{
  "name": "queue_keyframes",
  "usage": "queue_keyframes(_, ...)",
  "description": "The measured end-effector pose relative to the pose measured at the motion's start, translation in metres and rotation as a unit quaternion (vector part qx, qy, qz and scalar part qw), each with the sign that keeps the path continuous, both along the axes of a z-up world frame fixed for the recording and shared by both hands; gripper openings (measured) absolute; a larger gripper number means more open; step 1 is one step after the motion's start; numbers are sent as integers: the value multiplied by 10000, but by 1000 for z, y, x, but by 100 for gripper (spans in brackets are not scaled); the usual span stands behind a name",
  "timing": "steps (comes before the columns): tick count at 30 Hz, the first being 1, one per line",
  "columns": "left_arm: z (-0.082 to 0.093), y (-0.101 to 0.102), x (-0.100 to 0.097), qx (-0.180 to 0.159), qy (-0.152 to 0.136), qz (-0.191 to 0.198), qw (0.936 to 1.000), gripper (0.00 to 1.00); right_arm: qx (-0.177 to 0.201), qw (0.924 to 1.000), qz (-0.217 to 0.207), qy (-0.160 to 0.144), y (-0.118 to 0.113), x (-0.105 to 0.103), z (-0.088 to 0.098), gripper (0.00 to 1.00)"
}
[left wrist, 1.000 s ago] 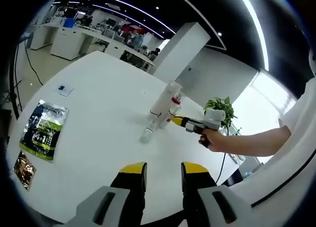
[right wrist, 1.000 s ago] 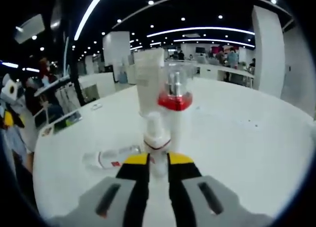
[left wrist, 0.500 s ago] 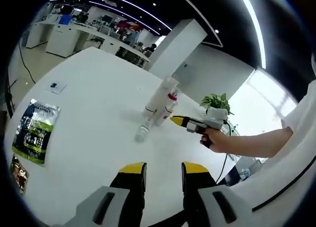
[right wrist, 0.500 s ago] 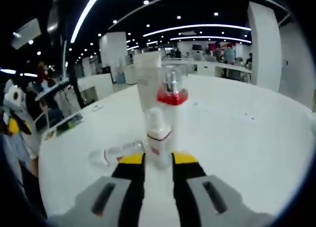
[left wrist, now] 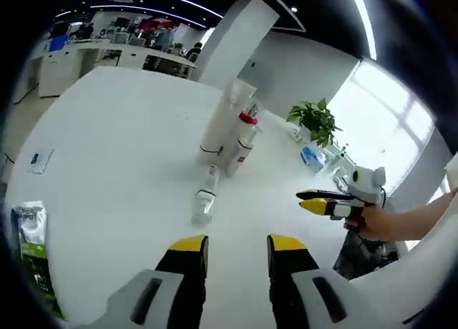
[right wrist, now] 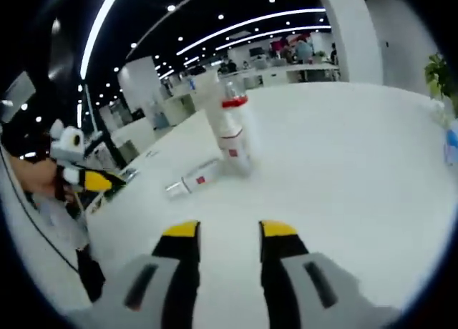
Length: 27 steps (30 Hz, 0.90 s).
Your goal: Arrange the skincare products in the storage area until every visible bottle or jar stands upright without overlapping.
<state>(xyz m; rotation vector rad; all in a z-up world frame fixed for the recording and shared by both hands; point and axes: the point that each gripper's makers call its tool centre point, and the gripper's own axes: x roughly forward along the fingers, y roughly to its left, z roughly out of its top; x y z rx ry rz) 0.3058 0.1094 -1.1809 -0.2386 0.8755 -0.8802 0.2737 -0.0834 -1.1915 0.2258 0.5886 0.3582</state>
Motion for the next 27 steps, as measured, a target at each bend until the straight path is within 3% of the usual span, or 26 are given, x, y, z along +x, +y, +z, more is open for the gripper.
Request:
queue_keyframes(3, -16, -9, 15, 299, -107, -213, 9993, 36, 52, 10000, -55, 38, 4, -22, 4, 33)
queue_keyframes(5, -19, -16, 21, 320, -234, -329, 9987, 36, 78, 9999, -96, 13, 5, -28, 7, 32)
queue_keyframes(7, -22, -24, 28, 315, -303, -394, 9983, 36, 273, 9994, -133, -156, 10, -34, 18, 33)
queue_keyframes(11, -35, -33, 39, 564, -410, -677, 9953, 36, 552, 9979, -316, -117, 17, -48, 28, 36)
queue_keyframes(16, -53, -32, 40, 921, -226, -908, 9913, 36, 801, 9954, -491, -198, 22, -59, 40, 45)
queue_keyframes(20, -65, -30, 46, 1172, -206, -955, 9883, 34, 831, 9943, -642, -196, 20, -68, 46, 45)
queue_keyframes(27, -74, -39, 56, 1278, -292, -1039, 9859, 30, 761, 9926, -925, -207, 12, -82, 50, 44)
